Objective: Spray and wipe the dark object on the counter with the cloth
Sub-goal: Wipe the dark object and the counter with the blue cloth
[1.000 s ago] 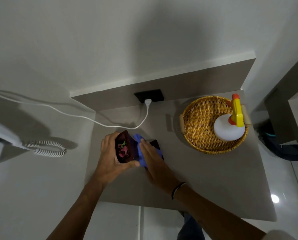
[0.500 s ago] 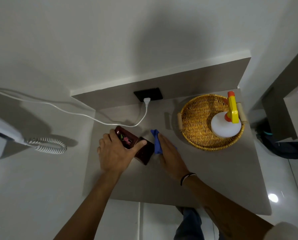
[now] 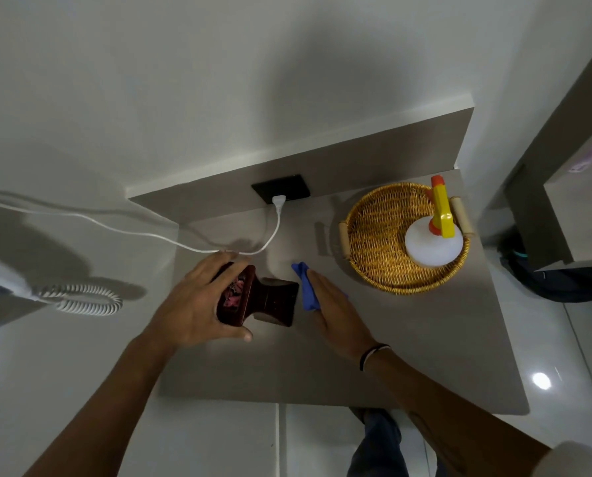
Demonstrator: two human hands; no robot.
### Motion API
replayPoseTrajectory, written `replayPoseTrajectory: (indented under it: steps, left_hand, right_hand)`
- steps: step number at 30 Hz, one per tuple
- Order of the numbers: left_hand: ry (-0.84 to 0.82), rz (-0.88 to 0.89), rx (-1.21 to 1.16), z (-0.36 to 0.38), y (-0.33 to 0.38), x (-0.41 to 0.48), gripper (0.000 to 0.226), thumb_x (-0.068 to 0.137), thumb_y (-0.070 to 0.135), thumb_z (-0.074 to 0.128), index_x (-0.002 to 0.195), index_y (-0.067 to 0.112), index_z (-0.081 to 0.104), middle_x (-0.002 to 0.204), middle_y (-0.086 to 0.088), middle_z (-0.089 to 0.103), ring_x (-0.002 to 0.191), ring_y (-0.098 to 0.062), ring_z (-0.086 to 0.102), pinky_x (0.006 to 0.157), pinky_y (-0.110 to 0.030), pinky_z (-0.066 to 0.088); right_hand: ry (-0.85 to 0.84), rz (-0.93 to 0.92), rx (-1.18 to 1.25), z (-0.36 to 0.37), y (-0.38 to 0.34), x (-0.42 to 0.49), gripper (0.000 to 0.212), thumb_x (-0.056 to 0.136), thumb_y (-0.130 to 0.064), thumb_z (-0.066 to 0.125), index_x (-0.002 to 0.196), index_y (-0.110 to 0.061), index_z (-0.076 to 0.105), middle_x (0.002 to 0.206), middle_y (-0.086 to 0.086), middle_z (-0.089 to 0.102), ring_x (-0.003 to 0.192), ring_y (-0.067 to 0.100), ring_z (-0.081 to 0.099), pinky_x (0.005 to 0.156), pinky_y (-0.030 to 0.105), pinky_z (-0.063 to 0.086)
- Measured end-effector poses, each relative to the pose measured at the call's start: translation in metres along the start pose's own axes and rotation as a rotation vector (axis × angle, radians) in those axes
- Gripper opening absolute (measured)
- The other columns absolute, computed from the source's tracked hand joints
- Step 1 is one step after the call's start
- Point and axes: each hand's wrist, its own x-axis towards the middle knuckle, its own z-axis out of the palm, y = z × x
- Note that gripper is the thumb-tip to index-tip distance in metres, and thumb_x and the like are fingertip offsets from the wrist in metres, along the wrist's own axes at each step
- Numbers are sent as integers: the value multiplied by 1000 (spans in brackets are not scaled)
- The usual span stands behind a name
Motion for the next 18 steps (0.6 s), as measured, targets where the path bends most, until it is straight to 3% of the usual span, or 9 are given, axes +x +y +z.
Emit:
replayPoseTrajectory:
  steps: [2, 3, 6, 9, 11, 15, 18]
  left_hand:
    - [48, -59, -63, 1, 0, 5, 139, 47, 99, 71, 161, 34, 28, 162, 6, 34, 149, -15, 31, 117, -46, 40]
    - [62, -95, -141, 3, 2, 8, 138, 43, 98, 75, 159, 36, 31, 158, 8, 37, 145, -11, 31, 117, -41, 39]
    - [108, -131, -371, 11, 6, 12, 128, 39, 87, 86, 149, 47, 36, 150, 11, 39, 142, -11, 32, 113, -35, 35]
    - [155, -117, -467, 13, 7, 13, 123, 39, 79, 89, 145, 44, 37, 145, 9, 42, 140, -16, 35, 114, -32, 32]
    - [198, -101, -519, 12, 7, 12, 118, 39, 75, 89, 142, 46, 39, 140, 16, 44, 134, -15, 38, 114, -27, 31]
    - [216, -171, -587, 9, 7, 7, 119, 38, 66, 94, 143, 46, 41, 138, 22, 43, 134, -16, 41, 117, -41, 36]
    - [240, -188, -591, 13, 6, 4, 126, 35, 71, 93, 145, 44, 39, 138, 27, 40, 136, -19, 39, 115, -40, 37]
  right_hand:
    - [-19, 4, 28, 2, -1, 1, 63, 101, 6, 56, 155, 7, 23, 163, 24, 31, 153, 37, 33, 125, 13, 12]
    - [-19, -12, 41, 3, -3, 1, 63, 102, 7, 55, 155, 6, 22, 163, 24, 30, 153, 37, 33, 126, 13, 12]
    - [28, -108, 50, 8, -19, 4, 66, 102, 5, 54, 158, -3, 19, 168, 15, 24, 157, 28, 27, 131, 39, 20]
    - [92, -228, 20, 15, -42, 12, 67, 100, 2, 51, 159, -3, 20, 168, 11, 21, 158, 23, 22, 132, 36, 16]
    - [76, -307, -18, 22, -56, 17, 68, 98, 0, 48, 160, 0, 21, 170, 14, 19, 160, 22, 16, 132, 32, 12]
    - [81, -469, -170, 44, -65, 30, 77, 92, 4, 48, 161, 3, 14, 172, 19, 11, 162, 27, 7, 132, 40, 15]
    - [68, -485, -375, 59, -42, 34, 76, 94, -3, 39, 162, 2, 7, 172, 20, 7, 162, 33, 6, 133, 43, 13]
